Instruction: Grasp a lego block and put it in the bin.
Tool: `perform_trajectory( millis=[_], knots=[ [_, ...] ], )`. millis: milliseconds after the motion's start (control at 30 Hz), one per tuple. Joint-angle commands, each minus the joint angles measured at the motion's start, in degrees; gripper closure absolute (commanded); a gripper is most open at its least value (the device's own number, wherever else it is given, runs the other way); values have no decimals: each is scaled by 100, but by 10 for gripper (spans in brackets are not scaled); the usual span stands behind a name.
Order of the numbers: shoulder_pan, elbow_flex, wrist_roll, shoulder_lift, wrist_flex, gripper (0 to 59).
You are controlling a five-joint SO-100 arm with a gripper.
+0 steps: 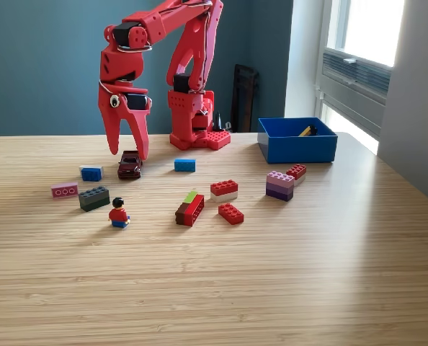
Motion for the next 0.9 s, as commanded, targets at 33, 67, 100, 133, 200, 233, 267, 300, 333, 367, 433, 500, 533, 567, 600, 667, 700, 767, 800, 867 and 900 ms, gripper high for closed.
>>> perform_trajectory(
  millis=[33,67,100,133,200,233,267,300,333,367,433,500,533,567,600,667,700,767,800,867,900],
  knots=[
    [-343,-817,1819,149,369,297],
    [-396,-1037,2408,149,580,304],
    [-431,-1239,2848,149,809,307],
    [-475,-1415,3322,149,1002,310],
    [-563,-1731,4342,149,1441,317],
    [-606,-1872,4816,149,1635,318],
    [-650,-1986,5256,149,1837,318],
    [-677,-2101,5713,149,2013,307],
    [-694,-2153,6240,149,2065,289],
    [-694,-2153,6741,149,2083,276],
    [-659,-2136,7594,149,2153,246],
    [-571,-2021,8350,149,2145,203],
    [-545,-1951,8648,149,2145,202],
    [-519,-1872,8938,149,2136,197],
    [-492,-1775,9229,149,2127,187],
    [-422,-1591,9729,149,2118,195],
    [-369,-1503,9932,149,2109,197],
    [-264,-1345,10283,149,2021,208],
    [-220,-1274,10424,149,1978,213],
    [-158,-1169,10626,149,1890,220],
    [-141,-1099,10731,149,1828,216]
  ],
)
